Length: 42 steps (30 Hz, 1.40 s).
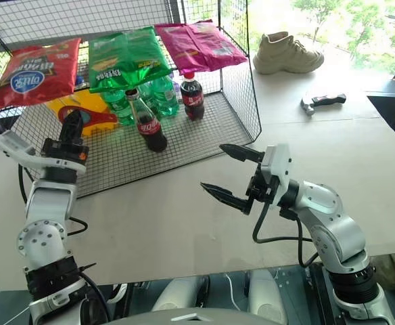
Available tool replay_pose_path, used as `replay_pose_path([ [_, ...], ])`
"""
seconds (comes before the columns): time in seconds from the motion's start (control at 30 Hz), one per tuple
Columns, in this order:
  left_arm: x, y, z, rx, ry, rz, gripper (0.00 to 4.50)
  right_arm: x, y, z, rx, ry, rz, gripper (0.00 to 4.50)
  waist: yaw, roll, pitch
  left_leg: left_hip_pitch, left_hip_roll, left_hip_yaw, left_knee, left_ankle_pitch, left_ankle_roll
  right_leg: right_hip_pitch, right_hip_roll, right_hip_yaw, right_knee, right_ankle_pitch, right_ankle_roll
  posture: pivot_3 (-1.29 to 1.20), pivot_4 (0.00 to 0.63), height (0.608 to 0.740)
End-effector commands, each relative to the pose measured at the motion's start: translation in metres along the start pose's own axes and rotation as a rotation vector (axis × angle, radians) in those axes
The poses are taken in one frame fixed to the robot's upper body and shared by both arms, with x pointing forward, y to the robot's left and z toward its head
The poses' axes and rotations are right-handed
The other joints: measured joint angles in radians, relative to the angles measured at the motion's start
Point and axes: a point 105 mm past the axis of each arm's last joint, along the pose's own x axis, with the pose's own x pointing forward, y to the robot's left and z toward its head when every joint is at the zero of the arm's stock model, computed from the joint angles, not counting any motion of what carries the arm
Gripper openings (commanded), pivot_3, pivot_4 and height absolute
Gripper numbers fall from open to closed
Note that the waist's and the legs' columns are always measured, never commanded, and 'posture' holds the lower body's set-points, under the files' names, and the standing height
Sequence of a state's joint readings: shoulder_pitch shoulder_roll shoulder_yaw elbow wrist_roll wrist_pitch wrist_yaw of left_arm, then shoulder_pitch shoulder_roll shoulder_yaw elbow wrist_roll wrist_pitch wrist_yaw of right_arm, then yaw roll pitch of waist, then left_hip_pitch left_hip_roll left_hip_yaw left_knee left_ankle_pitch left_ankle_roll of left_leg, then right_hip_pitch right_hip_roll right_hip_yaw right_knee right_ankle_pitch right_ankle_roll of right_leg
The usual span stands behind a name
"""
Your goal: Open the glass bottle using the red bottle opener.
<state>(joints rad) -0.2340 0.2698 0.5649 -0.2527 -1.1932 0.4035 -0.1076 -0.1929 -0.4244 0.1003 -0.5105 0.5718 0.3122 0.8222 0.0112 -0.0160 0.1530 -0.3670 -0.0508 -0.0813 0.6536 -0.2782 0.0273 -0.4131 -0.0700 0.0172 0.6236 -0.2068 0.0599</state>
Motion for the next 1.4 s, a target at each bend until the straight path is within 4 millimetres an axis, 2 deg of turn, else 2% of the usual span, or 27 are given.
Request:
replay_pose_path([
  [0.03, 0.0, -0.012, 0.019, -0.005, -0.075, -0.046, 0.05, -0.001, 0.002, 0.005, -0.025, -0.026, 0.004, 4.5, 0.0, 0.0, 0.0, 0.0, 0.0, 0.0, 0.0, 0.0, 0.0, 0.0, 0.0, 0.0, 0.0, 0.0, 0.0, 0.0, 0.15, 0.74],
  [0.37, -0.009, -0.029, 0.022, -0.095, -0.093, -0.148, 0.05, -0.002, 0.001, 0.002, -0.024, -0.013, 0.009, 4.5, 0.0, 0.0, 0.0, 0.0, 0.0, 0.0, 0.0, 0.0, -0.001, 0.0, 0.0, 0.0, 0.0, 0.0, 0.0, 0.0, 0.15, 0.74],
  [0.8, -0.019, -0.023, 0.022, -0.13, -0.104, -0.136, 0.05, -0.003, 0.001, -0.002, -0.024, 0.002, 0.009, 4.5, 0.001, 0.0, 0.0, 0.0, 0.0, 0.0, 0.0, 0.0, -0.001, 0.0, 0.0, 0.0, 0.0, 0.0, 0.0, 0.0, 0.15, 0.74],
  [0.93, -0.024, -0.035, 0.011, -0.169, -0.025, -0.202, 0.05, -0.004, -0.001, -0.003, -0.025, 0.009, -0.003, 4.5, 0.001, -0.001, 0.0, 0.0, 0.0, 0.0, 0.0, 0.0, -0.001, 0.0, 0.0, 0.0, 0.0, 0.0, 0.0, 0.0, 0.15, 0.74],
  [1.1, -0.038, -0.046, -0.016, -0.175, 0.167, -0.289, 0.05, -0.007, -0.003, -0.009, -0.014, 0.045, -0.019, 4.5, 0.0, -0.001, 0.0, 0.0, 0.0, 0.0, 0.0, 0.0, 0.0, 0.0, 0.0, 0.0, 0.0, 0.0, 0.0, 0.0, 0.15, 0.74],
  [1.27, -0.055, -0.061, -0.038, -0.216, 0.366, -0.398, 0.05, -0.011, 0.0, -0.022, 0.057, 0.157, -0.006, 4.5, 0.0, 0.0, 0.001, 0.0, 0.0, 0.0, 0.0, 0.0, 0.0, 0.0, 0.0, 0.0, 0.0, -0.001, -0.001, 0.0, 0.15, 0.74],
  [1.4, -0.065, -0.07, -0.057, -0.225, 0.511, -0.469, 0.05, -0.006, 0.004, -0.027, 0.111, 0.221, 0.023, 4.5, 0.0, 0.0, 0.001, 0.0, 0.0, 0.0, 0.0, 0.0, 0.0, 0.0, 0.001, 0.0, 0.0, -0.002, -0.003, 0.0, 0.15, 0.74],
])
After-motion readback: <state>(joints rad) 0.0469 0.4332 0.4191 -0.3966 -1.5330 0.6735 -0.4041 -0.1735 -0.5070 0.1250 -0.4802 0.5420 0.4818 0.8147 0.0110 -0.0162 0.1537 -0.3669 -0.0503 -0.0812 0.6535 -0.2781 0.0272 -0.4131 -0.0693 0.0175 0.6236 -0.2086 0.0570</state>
